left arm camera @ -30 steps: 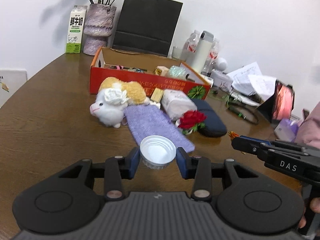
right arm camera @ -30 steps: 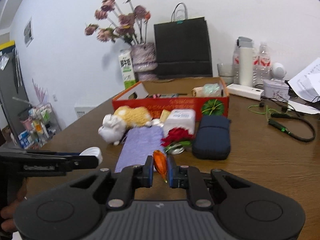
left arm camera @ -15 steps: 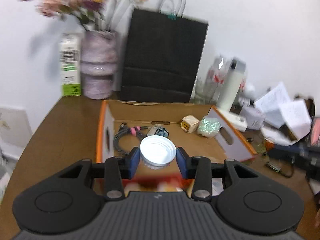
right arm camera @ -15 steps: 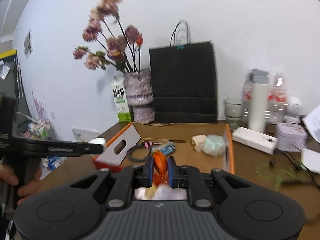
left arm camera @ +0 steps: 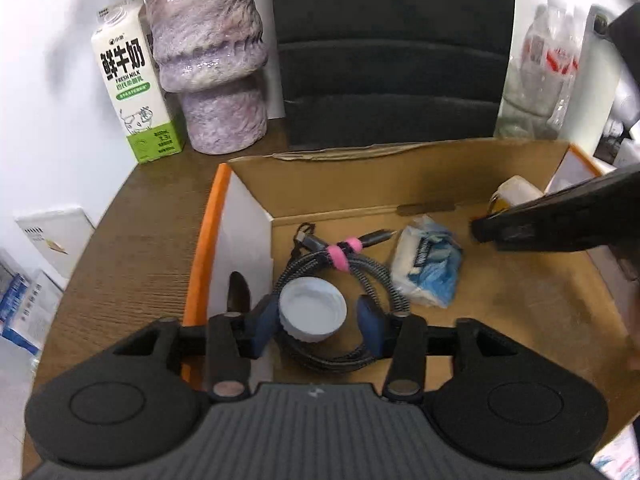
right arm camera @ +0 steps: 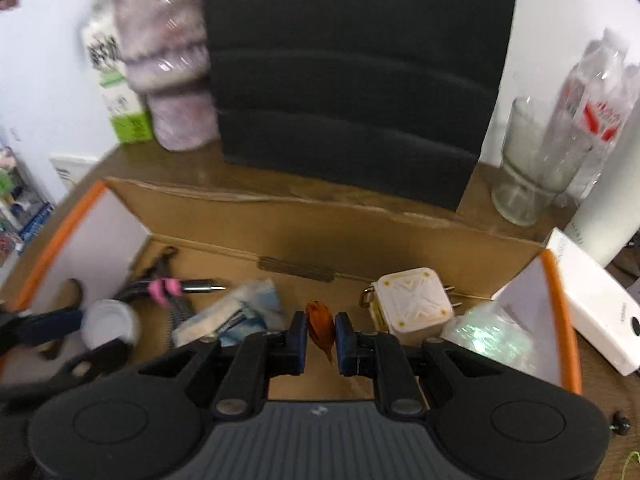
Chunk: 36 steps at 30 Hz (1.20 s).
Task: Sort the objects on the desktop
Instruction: 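Carry the cap and orange item into the cardboard box and release both, then move both tools back over the table items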
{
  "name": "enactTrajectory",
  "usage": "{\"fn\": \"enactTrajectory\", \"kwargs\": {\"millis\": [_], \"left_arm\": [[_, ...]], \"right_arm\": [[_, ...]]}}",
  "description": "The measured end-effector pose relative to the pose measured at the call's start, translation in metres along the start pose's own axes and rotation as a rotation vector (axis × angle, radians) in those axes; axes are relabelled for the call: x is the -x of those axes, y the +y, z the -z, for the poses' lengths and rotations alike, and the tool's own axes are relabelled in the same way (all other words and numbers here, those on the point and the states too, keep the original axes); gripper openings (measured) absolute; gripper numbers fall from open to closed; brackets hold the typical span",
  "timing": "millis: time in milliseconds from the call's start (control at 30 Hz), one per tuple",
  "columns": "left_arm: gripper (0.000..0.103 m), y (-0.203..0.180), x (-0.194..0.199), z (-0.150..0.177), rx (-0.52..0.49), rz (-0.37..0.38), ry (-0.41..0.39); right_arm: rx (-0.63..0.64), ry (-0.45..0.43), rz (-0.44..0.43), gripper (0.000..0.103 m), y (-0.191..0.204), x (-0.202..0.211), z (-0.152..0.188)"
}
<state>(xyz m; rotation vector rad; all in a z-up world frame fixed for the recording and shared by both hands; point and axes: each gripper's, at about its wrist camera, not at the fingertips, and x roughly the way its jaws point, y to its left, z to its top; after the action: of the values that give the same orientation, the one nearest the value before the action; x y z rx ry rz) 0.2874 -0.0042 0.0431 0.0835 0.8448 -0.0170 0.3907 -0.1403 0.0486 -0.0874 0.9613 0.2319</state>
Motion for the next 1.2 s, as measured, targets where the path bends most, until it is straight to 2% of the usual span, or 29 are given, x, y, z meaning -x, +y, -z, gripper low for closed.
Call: {"fn": "enactTrajectory", "kwargs": {"millis": [33,67,133,167,200,233,267,367,467,600,667,833,1067,1200], "left_arm": [[0.059,0.003,0.0,-0.002,0.019,0.012,-0.001],[0.06,0.006,0.004,-0.001,0.048,0.019,-0.011],[0.063,0.01,0.012,-0.001,0.092,0.047,-0.039],[0.066,0.01,0.018,0.0,0.103,0.057,-0.051],[0.069,0.011,0.023,0.0,0.113,0.059,-0.064],[0.075,0.011,0.029,0.0,0.127,0.059,-0.082],[0.077,0.011,0.035,0.001,0.136,0.061,-0.093],[0.077,0.012,0.055,0.006,0.152,0.067,-0.107],[0.081,0.012,0.09,0.015,0.181,0.103,-0.161],[0.089,0.009,0.143,0.037,0.24,0.226,-0.231],[0.096,0.002,0.169,0.059,0.262,0.27,-0.274],[0.098,-0.021,0.211,0.127,0.186,0.315,-0.34],[0.1,-0.027,0.225,0.217,0.079,0.373,-0.392],[0.1,-0.02,0.214,0.259,0.112,0.361,-0.353]], "right_arm": [[-0.012,-0.002,0.006,0.018,-0.003,-0.001,0.001],[-0.023,-0.013,-0.001,0.024,-0.005,0.001,0.003],[-0.032,-0.05,-0.022,0.027,-0.008,0.013,0.004],[-0.037,-0.074,-0.021,0.032,-0.01,0.023,0.006],[-0.045,-0.099,-0.018,0.042,-0.013,0.034,0.008],[-0.051,-0.117,-0.019,0.047,-0.015,0.044,0.01],[-0.053,-0.136,-0.026,0.051,-0.017,0.056,0.013],[-0.055,-0.192,-0.043,0.052,-0.023,0.094,0.028],[-0.045,-0.236,-0.083,0.076,-0.023,0.134,0.059],[-0.063,-0.318,-0.121,0.076,-0.021,0.18,0.109],[-0.089,-0.362,-0.147,0.076,-0.022,0.202,0.138],[-0.126,-0.426,-0.143,0.079,-0.022,0.234,0.215],[-0.142,-0.471,-0.137,0.079,-0.011,0.248,0.306],[-0.137,-0.45,-0.139,0.079,-0.002,0.243,0.345]]}}
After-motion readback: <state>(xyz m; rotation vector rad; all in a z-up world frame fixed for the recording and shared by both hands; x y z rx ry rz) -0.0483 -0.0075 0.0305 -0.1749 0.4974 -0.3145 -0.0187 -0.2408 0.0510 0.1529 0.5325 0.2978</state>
